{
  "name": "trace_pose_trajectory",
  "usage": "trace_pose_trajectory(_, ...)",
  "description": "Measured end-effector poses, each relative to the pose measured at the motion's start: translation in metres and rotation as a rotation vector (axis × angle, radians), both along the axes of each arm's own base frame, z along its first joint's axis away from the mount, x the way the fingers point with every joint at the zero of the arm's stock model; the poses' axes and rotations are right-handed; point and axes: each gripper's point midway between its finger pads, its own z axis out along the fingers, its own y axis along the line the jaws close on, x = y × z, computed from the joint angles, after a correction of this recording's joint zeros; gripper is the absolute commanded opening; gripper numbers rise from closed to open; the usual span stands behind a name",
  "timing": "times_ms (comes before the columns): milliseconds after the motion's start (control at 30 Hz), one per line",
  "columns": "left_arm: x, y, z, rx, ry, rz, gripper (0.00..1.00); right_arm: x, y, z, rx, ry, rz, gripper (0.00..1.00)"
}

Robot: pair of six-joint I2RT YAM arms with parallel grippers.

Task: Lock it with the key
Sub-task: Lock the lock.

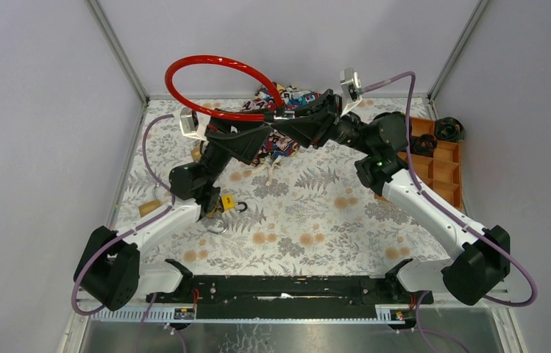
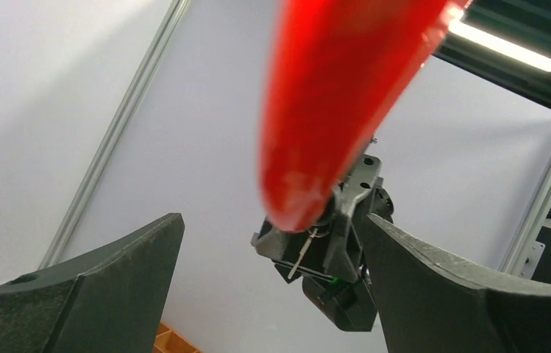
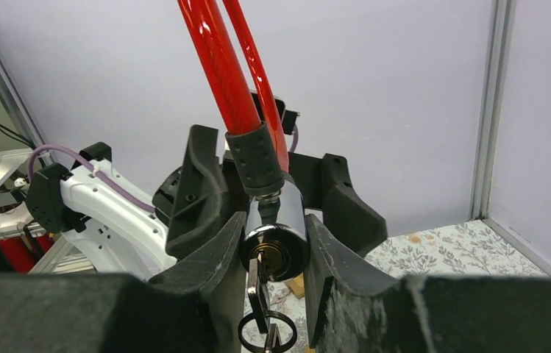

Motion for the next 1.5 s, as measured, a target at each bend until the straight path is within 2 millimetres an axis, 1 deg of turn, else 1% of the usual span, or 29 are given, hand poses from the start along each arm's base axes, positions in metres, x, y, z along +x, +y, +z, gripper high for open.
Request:
trace_pose_trajectory(100, 0.006, -0.002, 0.001, -0.019, 0.010, 0.001, 0.98, -0.001, 0.000, 0.002, 0.008, 0.004, 0.006, 0.00)
trace_pose_trajectory(233, -0.001, -0.002, 0.015, -0.066, -0.020, -0.015, 0.95, -0.003, 0.000, 0.004, 0.022, 0.011, 0.019, 0.00)
trace_pose_trajectory(300, -0.009, -0.001, 0.025, -0.097, -0.047, -0.027, 0.88, -0.003, 0.001, 0.004, 0.025, 0.014, 0.029, 0.00)
trace_pose_trajectory(367, -0.015, 0.000, 0.032, -0.120, -0.064, -0.042, 0.78, -0.003, 0.002, 0.003, 0.026, 0.018, 0.036, 0.00)
trace_pose_trajectory(433, -0.020, 0.000, 0.036, -0.137, -0.070, -0.057, 0.69, -0.002, 0.003, 0.001, 0.022, 0.025, 0.042, 0.00)
trace_pose_trajectory(500, -0.023, -0.001, 0.038, -0.151, -0.070, -0.069, 0.62, -0.001, 0.004, -0.001, 0.019, 0.029, 0.045, 0.00)
trace_pose_trajectory(567, -0.022, -0.002, 0.037, -0.156, -0.057, -0.072, 0.51, -0.003, 0.006, 0.000, 0.019, 0.027, 0.056, 0.00)
trace_pose_trajectory(600, -0.021, -0.002, 0.037, -0.160, -0.053, -0.070, 0.41, -0.005, 0.007, 0.001, 0.019, 0.023, 0.062, 0.00)
trace_pose_trajectory(633, -0.020, -0.002, 0.037, -0.164, -0.049, -0.071, 0.30, -0.006, 0.007, 0.002, 0.019, 0.020, 0.065, 0.00)
trace_pose_trajectory(667, -0.018, -0.002, 0.037, -0.166, -0.042, -0.064, 0.17, -0.009, 0.008, 0.003, 0.018, 0.012, 0.073, 0.00)
trace_pose_trajectory(700, -0.016, -0.002, 0.036, -0.169, -0.034, -0.059, 0.00, -0.010, 0.009, 0.004, 0.019, 0.009, 0.078, 0.00)
trace_pose_trajectory(800, -0.015, -0.001, 0.038, -0.182, -0.025, -0.059, 0.00, -0.011, 0.009, 0.004, 0.018, -0.004, 0.072, 0.00)
trace_pose_trajectory(833, -0.014, 0.000, 0.037, -0.183, -0.023, -0.055, 0.00, -0.010, 0.009, 0.004, 0.015, -0.003, 0.070, 0.02)
trace_pose_trajectory(867, -0.013, 0.001, 0.038, -0.187, -0.020, -0.046, 0.00, -0.010, 0.010, 0.004, 0.012, -0.002, 0.067, 0.14)
trace_pose_trajectory(933, -0.010, 0.002, 0.038, -0.191, -0.011, -0.028, 0.00, -0.008, 0.010, 0.004, -0.006, 0.003, 0.061, 0.56)
trace_pose_trajectory(967, -0.009, 0.003, 0.039, -0.192, -0.010, -0.017, 0.00, -0.007, 0.011, 0.003, -0.018, 0.005, 0.055, 0.72)
trace_pose_trajectory(1000, -0.008, 0.003, 0.038, -0.188, -0.010, -0.007, 0.00, -0.007, 0.011, 0.001, -0.039, -0.002, 0.048, 0.93)
trace_pose_trajectory(1033, -0.008, 0.004, 0.039, -0.186, -0.012, 0.006, 0.00, -0.007, 0.010, -0.002, -0.057, 0.004, 0.049, 0.99)
trace_pose_trajectory(1133, -0.011, 0.008, 0.044, -0.181, -0.029, 0.036, 0.00, -0.007, 0.002, -0.021, -0.155, 0.005, 0.045, 1.00)
trace_pose_trajectory(1200, -0.017, 0.013, 0.049, -0.179, -0.059, 0.054, 0.00, 0.002, -0.017, -0.035, -0.234, 0.023, 0.010, 1.00)
trace_pose_trajectory(1300, -0.029, 0.022, 0.054, -0.156, -0.108, 0.078, 0.00, 0.019, -0.054, -0.044, -0.333, 0.031, -0.075, 1.00)
trace_pose_trajectory(1367, -0.035, 0.025, 0.053, -0.127, -0.131, 0.089, 0.00, 0.025, -0.071, -0.042, -0.394, 0.017, -0.121, 1.00)
trace_pose_trajectory(1400, -0.036, 0.026, 0.052, -0.106, -0.137, 0.097, 0.00, 0.024, -0.077, -0.037, -0.430, -0.002, -0.129, 1.00)
trace_pose_trajectory(1467, -0.038, 0.024, 0.046, -0.050, -0.148, 0.115, 0.00, 0.016, -0.081, -0.021, -0.485, -0.056, -0.126, 0.96)
trace_pose_trajectory(1500, -0.038, 0.023, 0.044, -0.022, -0.151, 0.124, 0.00, 0.012, -0.083, -0.010, -0.509, -0.088, -0.125, 0.94)
